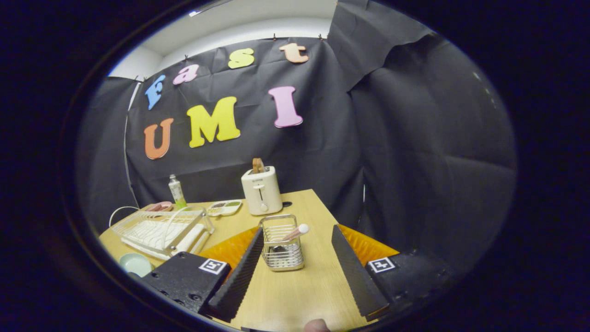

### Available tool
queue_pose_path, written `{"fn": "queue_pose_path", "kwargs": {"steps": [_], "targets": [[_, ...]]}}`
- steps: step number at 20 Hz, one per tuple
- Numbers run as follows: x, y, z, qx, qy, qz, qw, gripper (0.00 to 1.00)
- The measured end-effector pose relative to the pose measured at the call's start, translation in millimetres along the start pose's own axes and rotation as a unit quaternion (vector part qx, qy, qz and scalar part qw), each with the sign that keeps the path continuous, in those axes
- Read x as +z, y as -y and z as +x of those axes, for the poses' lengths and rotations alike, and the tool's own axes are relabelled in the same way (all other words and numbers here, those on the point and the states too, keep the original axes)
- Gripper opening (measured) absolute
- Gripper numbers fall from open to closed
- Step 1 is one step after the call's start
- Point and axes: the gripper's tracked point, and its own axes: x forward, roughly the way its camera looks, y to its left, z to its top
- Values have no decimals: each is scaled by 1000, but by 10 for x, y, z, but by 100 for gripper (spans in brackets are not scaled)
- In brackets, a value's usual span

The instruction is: Take the plate from the dish rack, then take the spoon from the basket and place it into the plate.

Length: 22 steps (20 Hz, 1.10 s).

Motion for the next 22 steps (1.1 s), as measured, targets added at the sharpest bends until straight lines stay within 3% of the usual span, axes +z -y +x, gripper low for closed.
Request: {"fn": "queue_pose_path", "kwargs": {"steps": [7, 15, 17, 22], "targets": [[-71, -132, 408, 35, -34, 3, 999, 65], [-22, -279, 429, 57, -48, 7, 997, 24], [20, -287, 405, 53, -51, -2, 997, 17], [245, -353, 204, 45, -46, -18, 998, 13]]}}
